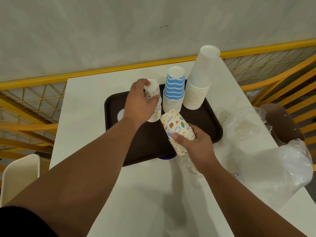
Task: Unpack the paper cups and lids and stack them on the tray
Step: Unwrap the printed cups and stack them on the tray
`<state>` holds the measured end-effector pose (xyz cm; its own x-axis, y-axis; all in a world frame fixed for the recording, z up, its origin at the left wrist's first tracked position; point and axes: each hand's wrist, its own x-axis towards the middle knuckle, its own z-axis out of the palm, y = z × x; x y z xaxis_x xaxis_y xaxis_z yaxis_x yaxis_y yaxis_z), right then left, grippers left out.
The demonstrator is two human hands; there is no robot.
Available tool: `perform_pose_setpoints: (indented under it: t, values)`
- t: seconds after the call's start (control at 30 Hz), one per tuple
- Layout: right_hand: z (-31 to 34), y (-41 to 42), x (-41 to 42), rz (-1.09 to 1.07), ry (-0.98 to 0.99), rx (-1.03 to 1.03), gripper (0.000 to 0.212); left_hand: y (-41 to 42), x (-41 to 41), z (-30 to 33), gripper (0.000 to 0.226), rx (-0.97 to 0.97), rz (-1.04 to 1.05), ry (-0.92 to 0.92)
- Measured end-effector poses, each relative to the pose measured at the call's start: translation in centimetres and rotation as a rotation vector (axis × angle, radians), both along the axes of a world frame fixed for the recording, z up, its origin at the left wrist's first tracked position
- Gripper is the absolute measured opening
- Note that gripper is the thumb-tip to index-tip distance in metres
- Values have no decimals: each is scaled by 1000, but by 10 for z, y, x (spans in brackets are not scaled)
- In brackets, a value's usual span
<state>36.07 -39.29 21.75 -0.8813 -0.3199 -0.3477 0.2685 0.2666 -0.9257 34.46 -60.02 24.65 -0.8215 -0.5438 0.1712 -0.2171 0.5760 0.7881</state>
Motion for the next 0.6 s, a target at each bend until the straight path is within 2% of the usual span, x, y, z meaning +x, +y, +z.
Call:
perform_pose_setpoints:
  t: [0.17, 0.23, 0.3, 0.37, 0.43, 0.5, 0.6]
  values:
    - [0, 1, 1, -7, -24, -12, 74, -1, 7, -22, 49, -83, -17, -191]
    - [1, 2, 0, -1, -28, -19, 74, 2, 12, -17, 49, -65, -2, -159]
    - [3, 3, 0, 7, -40, -36, 78, 11, 22, -7, 44, 11, 86, -21]
    - [6, 2, 0, 24, -56, -69, 83, 28, 37, 2, 36, 170, 137, 87]
    - [9, 0, 0, 37, -91, -123, 85, 48, 53, 4, 32, 425, 58, 50]
    - [12, -4, 0, 45, -137, -170, 84, 62, 64, 0, 39, 723, -13, -16]
    - [16, -6, 2, 51, -176, -206, 82, 69, 69, -2, 43, 1013, 94, -51]
